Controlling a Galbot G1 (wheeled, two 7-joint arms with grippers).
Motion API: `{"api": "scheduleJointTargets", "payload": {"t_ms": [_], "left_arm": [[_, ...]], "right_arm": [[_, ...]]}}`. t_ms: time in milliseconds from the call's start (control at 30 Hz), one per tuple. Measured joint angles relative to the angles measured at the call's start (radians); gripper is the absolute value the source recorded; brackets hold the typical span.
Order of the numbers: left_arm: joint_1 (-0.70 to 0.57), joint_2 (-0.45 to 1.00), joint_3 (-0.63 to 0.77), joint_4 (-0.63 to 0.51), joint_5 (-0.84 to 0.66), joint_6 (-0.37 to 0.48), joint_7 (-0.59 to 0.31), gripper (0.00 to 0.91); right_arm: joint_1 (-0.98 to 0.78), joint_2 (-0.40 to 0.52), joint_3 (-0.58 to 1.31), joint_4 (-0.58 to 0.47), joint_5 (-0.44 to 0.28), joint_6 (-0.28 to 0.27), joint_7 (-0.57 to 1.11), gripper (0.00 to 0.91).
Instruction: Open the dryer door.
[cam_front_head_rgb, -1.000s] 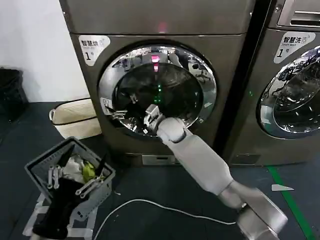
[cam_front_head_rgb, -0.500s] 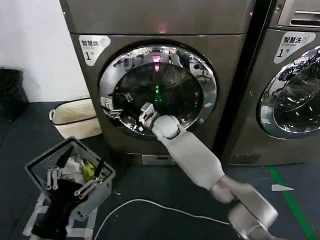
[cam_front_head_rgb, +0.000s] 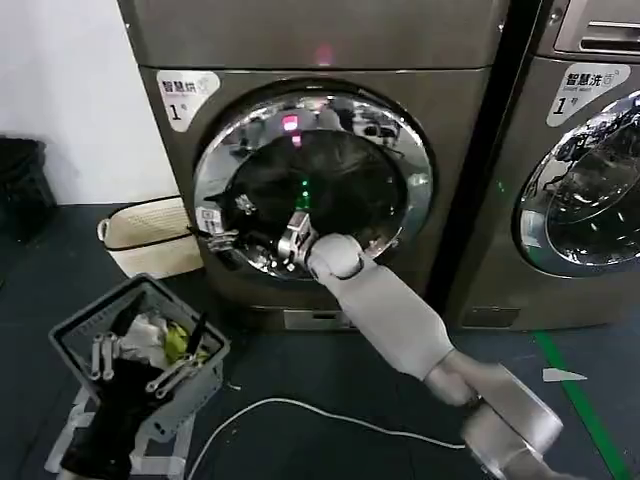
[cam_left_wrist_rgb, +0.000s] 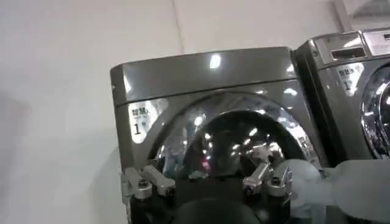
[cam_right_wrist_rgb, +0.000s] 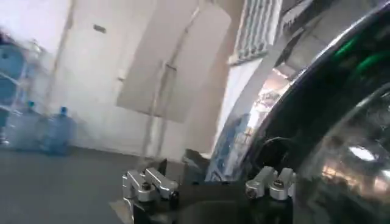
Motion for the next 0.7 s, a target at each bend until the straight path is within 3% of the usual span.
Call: {"api": "scheduleJointTargets", "payload": {"t_ms": [333,700], "left_arm": [[0.0,0.011,-0.035,0.001,-0.039,0.009,0.0,0.907],[-0.002,0.046,-0.183,0.018,-0.132,0.041,-0.006,0.907]], "right_arm": [[-0.017,-0.082,-0.057,0.093,0.075,0.05,-0.069,0.907],[-0.051,-0.229,-0.077,0.239,0.186,0.073,-0.22,0.907]]}}
